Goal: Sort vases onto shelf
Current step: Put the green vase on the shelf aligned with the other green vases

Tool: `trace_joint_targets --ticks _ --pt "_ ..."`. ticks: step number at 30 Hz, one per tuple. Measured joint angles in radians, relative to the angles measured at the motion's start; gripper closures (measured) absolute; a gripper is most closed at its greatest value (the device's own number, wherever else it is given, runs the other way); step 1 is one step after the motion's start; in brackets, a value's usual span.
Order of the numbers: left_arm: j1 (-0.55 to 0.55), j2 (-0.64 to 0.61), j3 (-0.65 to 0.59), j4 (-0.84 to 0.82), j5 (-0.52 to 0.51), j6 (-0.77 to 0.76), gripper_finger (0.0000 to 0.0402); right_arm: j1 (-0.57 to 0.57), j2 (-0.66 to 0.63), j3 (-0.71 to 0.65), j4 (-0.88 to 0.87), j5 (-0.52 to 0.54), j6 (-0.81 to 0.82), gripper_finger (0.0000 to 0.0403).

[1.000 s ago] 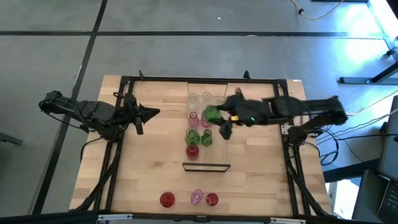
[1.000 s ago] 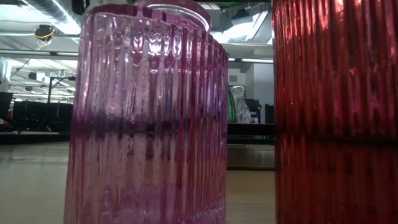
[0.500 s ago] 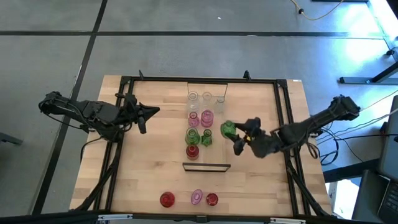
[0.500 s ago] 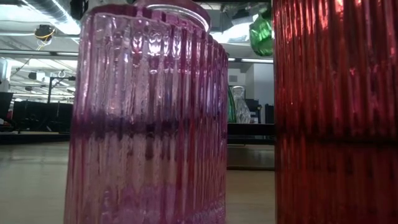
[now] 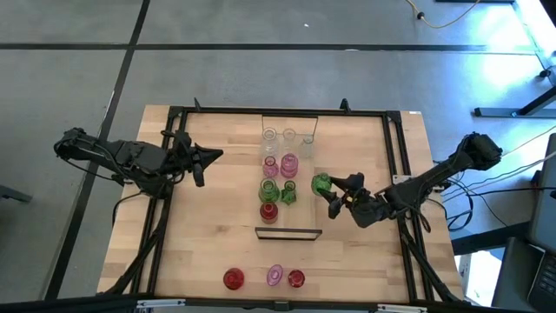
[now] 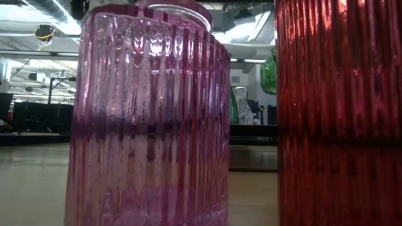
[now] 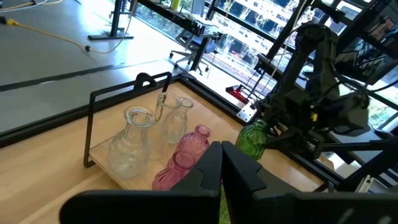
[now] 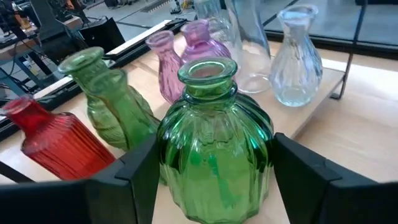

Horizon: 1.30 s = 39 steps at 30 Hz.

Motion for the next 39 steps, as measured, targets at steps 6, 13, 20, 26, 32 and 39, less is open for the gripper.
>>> trace_joint_targets --ticks 6,13,20,26,32,39 --pt "0.000 0.000 0.000 0.000 0.001 0.000 0.0401 -0.001 0.020 -0.063 0.049 0.004 -0.005 0.0169" --pt "0.000 0.001 0.000 0.000 0.002 0.000 0.0401 -0.010 0.102 -0.090 0.231 -0.014 -0.108 0.0169" --pt "0.000 0.001 0.000 0.000 0.002 0.000 0.0401 -0.054 0.204 -0.089 0.343 -0.064 -0.131 0.0169" --pt "0.000 0.001 0.000 0.000 0.003 0.000 0.0401 -0.101 0.275 -0.088 0.436 -0.144 -0.159 0.0169" --pt "0.000 0.001 0.000 0.000 0.003 0.000 0.0401 -0.100 0.297 -0.088 0.455 -0.153 -0.159 0.0169" --pt "0.000 0.001 0.000 0.000 0.003 0.001 0.0401 -0.098 0.296 -0.087 0.459 -0.185 -0.159 0.0169"
